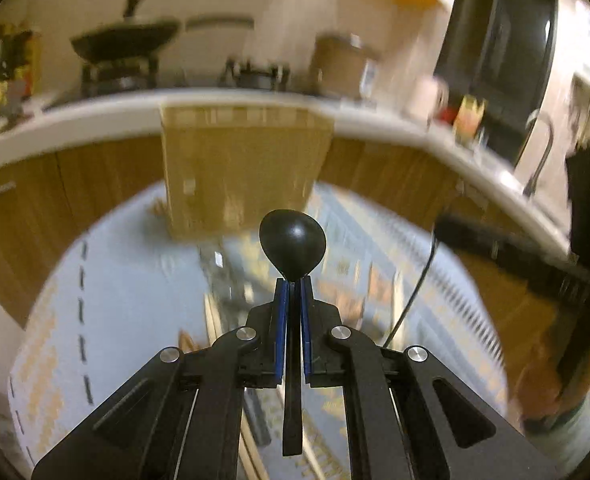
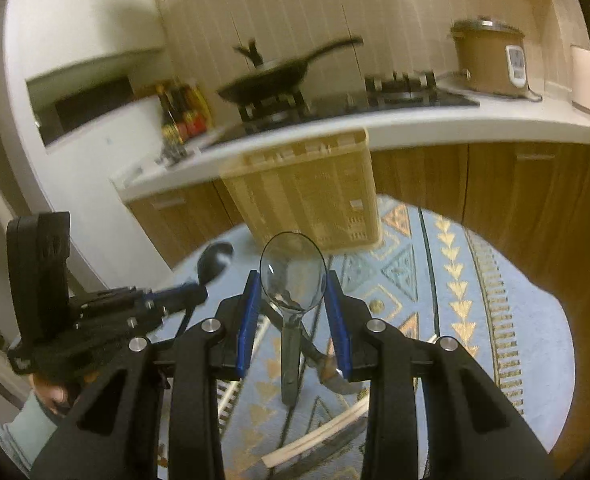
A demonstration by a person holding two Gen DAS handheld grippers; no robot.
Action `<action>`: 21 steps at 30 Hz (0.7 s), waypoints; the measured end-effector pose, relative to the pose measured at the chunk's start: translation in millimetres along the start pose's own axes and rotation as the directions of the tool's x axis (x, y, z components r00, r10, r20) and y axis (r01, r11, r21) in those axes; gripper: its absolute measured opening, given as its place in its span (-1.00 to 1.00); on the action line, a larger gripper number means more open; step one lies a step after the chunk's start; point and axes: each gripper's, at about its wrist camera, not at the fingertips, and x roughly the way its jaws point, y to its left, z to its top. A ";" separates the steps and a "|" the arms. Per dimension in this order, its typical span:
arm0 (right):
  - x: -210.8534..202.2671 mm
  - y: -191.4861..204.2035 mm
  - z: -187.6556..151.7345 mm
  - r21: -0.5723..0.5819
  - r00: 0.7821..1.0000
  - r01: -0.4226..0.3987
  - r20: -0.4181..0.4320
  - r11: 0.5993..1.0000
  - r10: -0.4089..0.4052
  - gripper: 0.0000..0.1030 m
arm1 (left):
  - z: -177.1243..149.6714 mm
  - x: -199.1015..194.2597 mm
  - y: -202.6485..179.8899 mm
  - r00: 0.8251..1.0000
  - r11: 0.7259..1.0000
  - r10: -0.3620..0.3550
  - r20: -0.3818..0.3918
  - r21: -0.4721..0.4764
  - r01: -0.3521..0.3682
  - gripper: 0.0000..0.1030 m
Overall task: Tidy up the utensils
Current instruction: 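Carry both spoons over the beige caddy and open both tools to drop them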
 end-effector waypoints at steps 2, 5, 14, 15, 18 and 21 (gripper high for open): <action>-7.2 0.4 7.2 0.012 0.999 -0.015 0.037 1.000 0.014 -0.43 | 12.0 -13.9 1.1 0.998 1.000 0.001 0.069 -0.017 0.000 -0.92; -13.5 2.8 30.9 0.018 0.995 -0.023 0.098 1.000 0.021 -0.43 | 34.9 -26.2 2.9 0.986 0.999 0.009 0.165 -0.043 -0.002 -0.92; -7.7 11.1 125.1 -0.019 0.971 0.038 0.239 0.999 -0.032 -0.43 | 116.1 -35.6 19.0 0.926 0.994 0.079 0.369 -0.093 -0.048 -0.92; -4.7 11.2 134.0 -0.021 0.968 0.052 0.248 0.998 -0.045 -0.43 | 121.8 -36.7 21.6 0.920 0.994 0.084 0.382 -0.098 -0.050 -0.92; 10.8 9.1 159.8 -0.026 0.957 0.110 0.271 0.994 -0.099 -0.43 | 145.0 -19.6 29.9 0.900 0.991 0.118 0.419 -0.106 -0.080 -0.92; 32.8 5.9 176.8 -0.033 0.946 0.181 0.278 0.983 -0.165 -0.43 | 154.9 -2.2 40.5 0.894 0.989 0.137 0.426 -0.116 -0.096 -0.92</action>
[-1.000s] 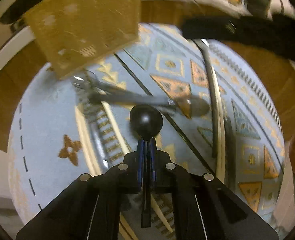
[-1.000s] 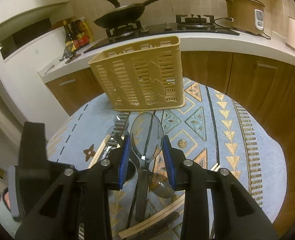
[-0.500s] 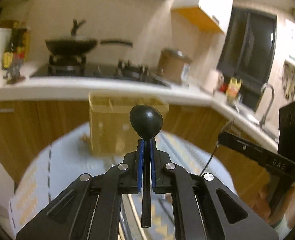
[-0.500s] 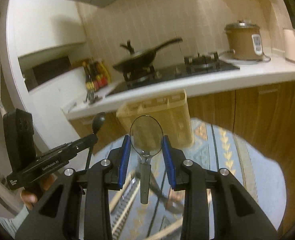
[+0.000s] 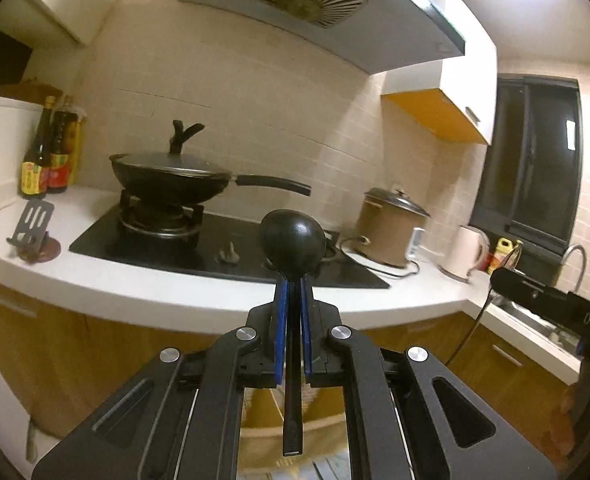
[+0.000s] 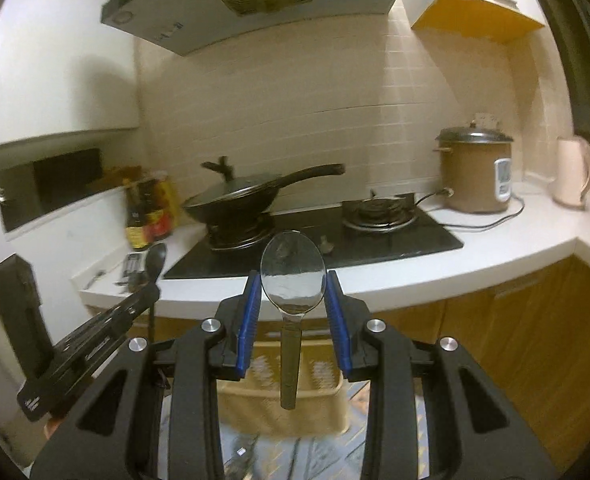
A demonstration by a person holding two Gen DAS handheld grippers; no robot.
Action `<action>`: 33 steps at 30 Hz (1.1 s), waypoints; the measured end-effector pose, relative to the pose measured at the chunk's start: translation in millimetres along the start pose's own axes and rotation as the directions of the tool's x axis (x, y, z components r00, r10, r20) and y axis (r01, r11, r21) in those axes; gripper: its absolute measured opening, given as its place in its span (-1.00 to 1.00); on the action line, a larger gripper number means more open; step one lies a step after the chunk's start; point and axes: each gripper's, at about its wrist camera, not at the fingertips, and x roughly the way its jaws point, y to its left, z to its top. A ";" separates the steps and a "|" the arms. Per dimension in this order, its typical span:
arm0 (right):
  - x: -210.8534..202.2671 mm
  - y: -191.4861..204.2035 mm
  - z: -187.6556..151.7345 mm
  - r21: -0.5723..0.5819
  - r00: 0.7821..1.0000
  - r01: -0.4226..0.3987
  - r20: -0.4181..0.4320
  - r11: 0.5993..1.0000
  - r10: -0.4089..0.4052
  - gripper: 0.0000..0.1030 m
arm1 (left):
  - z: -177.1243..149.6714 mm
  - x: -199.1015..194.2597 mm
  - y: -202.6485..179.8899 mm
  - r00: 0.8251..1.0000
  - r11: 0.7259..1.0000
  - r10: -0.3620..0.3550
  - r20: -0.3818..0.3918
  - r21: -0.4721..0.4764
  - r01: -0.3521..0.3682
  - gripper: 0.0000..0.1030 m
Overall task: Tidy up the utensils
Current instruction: 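Carry both spoons over the beige caddy and open both tools to drop them, then move both tools back down toward the remaining utensils on the table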
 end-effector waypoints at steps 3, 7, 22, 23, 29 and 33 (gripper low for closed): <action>25.0 -2.7 1.2 -0.011 0.999 0.033 -0.013 0.999 -0.033 -0.43 | -8.0 19.5 9.6 1.000 1.000 -0.004 -0.012 -0.014 0.004 -0.92; 58.3 -6.2 -8.6 -0.024 0.996 0.074 -0.038 0.997 -0.075 -0.43 | -16.8 43.1 27.7 1.000 0.999 0.004 -0.026 -0.048 -0.005 -0.92; 101.3 -9.8 -51.5 -0.054 0.987 0.100 -0.120 0.994 -0.105 -0.43 | -44.5 58.5 38.4 0.998 0.999 0.048 -0.029 -0.005 -0.048 -0.90; 100.9 -10.6 -52.8 -0.052 0.987 0.094 -0.127 0.994 -0.100 -0.43 | -46.2 58.2 38.5 0.998 0.999 0.046 -0.037 -0.003 -0.046 -0.90; 92.5 -15.6 -58.0 -0.031 0.985 0.060 -0.161 0.998 -0.065 -0.42 | -52.3 49.9 41.2 0.997 1.000 0.028 -0.072 -0.011 -0.029 -0.86; 81.2 -16.7 -61.2 -0.027 0.982 0.055 -0.179 0.998 -0.059 0.16 | -52.4 33.8 45.4 0.996 0.999 0.016 -0.086 -0.026 -0.018 -0.71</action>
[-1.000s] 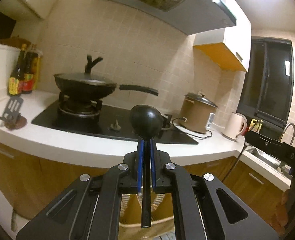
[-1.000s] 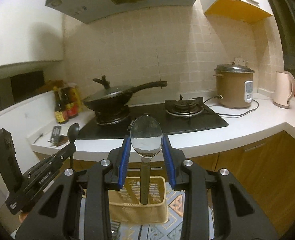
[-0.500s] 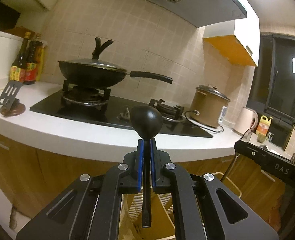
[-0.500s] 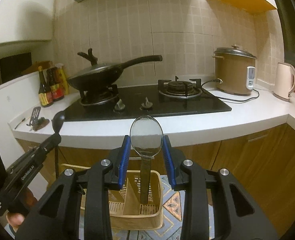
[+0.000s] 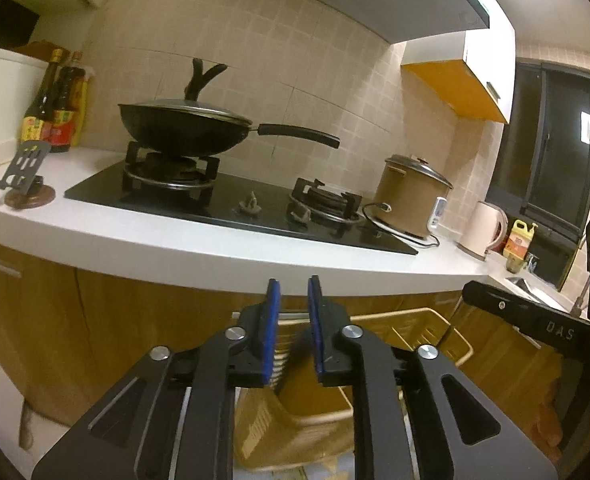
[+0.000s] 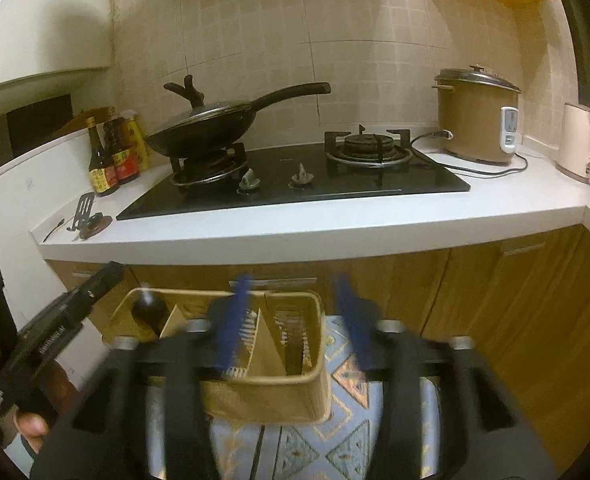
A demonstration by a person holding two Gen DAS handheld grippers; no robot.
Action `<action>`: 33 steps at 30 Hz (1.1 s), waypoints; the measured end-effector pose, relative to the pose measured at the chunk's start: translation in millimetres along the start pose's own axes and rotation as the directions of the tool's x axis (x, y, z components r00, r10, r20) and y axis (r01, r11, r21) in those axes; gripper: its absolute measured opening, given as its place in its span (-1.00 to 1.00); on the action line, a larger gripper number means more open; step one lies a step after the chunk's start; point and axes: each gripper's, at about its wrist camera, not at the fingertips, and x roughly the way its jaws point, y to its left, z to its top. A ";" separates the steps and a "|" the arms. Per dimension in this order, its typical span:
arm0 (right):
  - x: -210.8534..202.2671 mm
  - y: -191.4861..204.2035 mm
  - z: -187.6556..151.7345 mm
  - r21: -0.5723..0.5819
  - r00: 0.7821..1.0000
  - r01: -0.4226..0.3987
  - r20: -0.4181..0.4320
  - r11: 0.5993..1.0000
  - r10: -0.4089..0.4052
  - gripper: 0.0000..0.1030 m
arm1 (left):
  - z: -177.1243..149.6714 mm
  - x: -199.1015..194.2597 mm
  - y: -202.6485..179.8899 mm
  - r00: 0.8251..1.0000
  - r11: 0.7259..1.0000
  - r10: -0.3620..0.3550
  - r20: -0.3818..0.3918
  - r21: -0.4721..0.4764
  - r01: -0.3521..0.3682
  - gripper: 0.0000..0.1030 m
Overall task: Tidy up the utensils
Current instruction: 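Move both tools back down toward the remaining utensils on the table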
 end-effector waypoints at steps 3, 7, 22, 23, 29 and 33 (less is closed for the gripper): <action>-14.6 3.4 -5.5 -0.010 1.000 -0.013 -0.003 1.000 0.013 0.17 | 0.5 -14.9 0.4 1.000 1.000 0.008 0.000 0.002 -0.008 -0.60; -30.7 6.4 -13.2 -0.008 0.999 -0.034 -0.039 0.999 0.033 0.17 | -1.4 -34.6 -3.3 0.999 1.000 -0.009 -0.035 0.015 0.010 -0.58; -67.9 10.1 -75.1 -0.032 0.949 -0.102 -0.304 0.994 0.087 0.16 | -54.3 -83.5 -27.3 0.929 0.991 -0.011 -0.371 0.117 0.058 -0.43; -68.0 9.9 -83.1 -0.032 0.940 -0.097 -0.331 0.995 0.081 0.16 | -59.4 -85.5 -27.9 0.921 0.991 -0.006 -0.389 0.123 0.059 -0.43; -66.8 3.2 -123.9 -0.012 0.895 -0.096 -0.438 0.995 0.081 0.16 | -86.5 -86.0 -19.3 0.869 0.993 -0.016 -0.494 0.093 0.071 -0.43; -58.7 7.1 -141.4 -0.016 0.866 -0.120 -0.491 0.993 0.097 0.05 | -103.4 -75.8 -14.2 0.825 0.995 0.023 -0.565 0.097 0.039 -0.43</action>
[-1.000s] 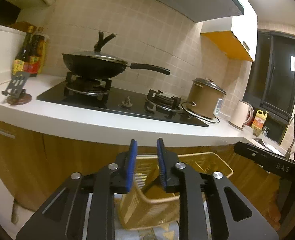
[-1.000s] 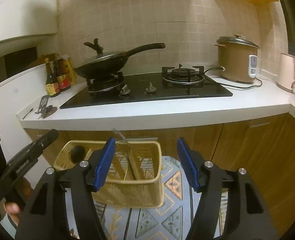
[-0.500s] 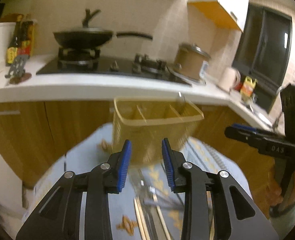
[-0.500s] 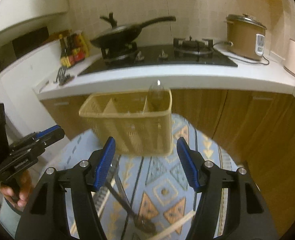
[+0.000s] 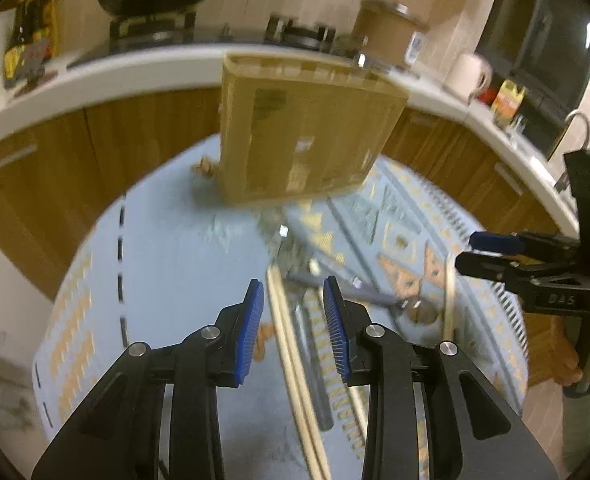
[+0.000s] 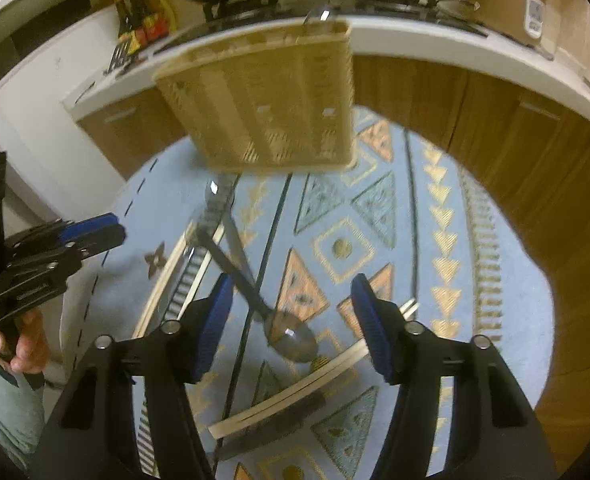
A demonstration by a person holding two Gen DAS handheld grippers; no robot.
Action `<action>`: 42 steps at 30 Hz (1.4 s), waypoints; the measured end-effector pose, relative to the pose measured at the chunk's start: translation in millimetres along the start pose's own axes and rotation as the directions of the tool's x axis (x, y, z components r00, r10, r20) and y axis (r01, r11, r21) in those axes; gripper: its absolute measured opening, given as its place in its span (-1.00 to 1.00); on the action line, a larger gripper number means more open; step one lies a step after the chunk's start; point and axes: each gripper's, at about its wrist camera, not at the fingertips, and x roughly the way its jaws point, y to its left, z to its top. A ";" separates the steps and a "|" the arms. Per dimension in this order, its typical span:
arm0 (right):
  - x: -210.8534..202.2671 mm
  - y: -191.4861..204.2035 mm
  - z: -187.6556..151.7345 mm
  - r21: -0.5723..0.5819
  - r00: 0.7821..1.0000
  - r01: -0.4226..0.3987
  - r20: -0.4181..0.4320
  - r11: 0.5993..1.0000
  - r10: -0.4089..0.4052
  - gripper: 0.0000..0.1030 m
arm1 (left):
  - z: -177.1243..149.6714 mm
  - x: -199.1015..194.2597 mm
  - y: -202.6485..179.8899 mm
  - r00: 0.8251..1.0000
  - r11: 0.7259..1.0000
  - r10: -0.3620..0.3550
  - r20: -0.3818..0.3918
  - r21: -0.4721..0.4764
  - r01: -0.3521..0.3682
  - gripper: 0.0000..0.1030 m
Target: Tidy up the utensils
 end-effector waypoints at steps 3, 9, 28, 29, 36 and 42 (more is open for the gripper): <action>15.0 4.5 -2.9 -0.006 0.999 -0.026 -0.043 1.000 0.026 -0.11 | -8.1 15.8 5.2 0.998 1.000 -0.003 -0.068 0.000 0.003 -0.51; 42.4 15.0 -4.1 -0.031 0.995 -0.044 -0.096 0.999 0.041 -0.24 | -20.7 38.3 14.0 0.988 0.999 -0.035 -0.153 0.022 0.039 -0.59; 83.2 58.6 -5.2 -0.229 0.986 0.074 -0.129 0.971 -0.106 -0.37 | -21.0 59.4 -8.8 0.971 0.974 0.173 -0.166 0.174 -0.144 -0.60; 83.6 59.4 -4.5 -0.240 0.985 0.083 -0.127 0.967 -0.116 -0.37 | -20.8 59.7 -10.5 0.969 0.972 0.182 -0.165 0.181 -0.152 -0.60; 83.4 71.2 -5.1 -0.305 0.979 0.134 -0.105 0.943 -0.173 -0.49 | -22.5 62.4 -17.2 0.962 0.975 0.158 -0.222 0.188 -0.117 -0.60; 86.9 78.9 -7.5 -0.338 0.976 0.144 -0.107 0.930 -0.190 -0.77 | -24.0 61.2 -8.6 0.966 0.980 0.153 -0.209 0.161 -0.120 -0.83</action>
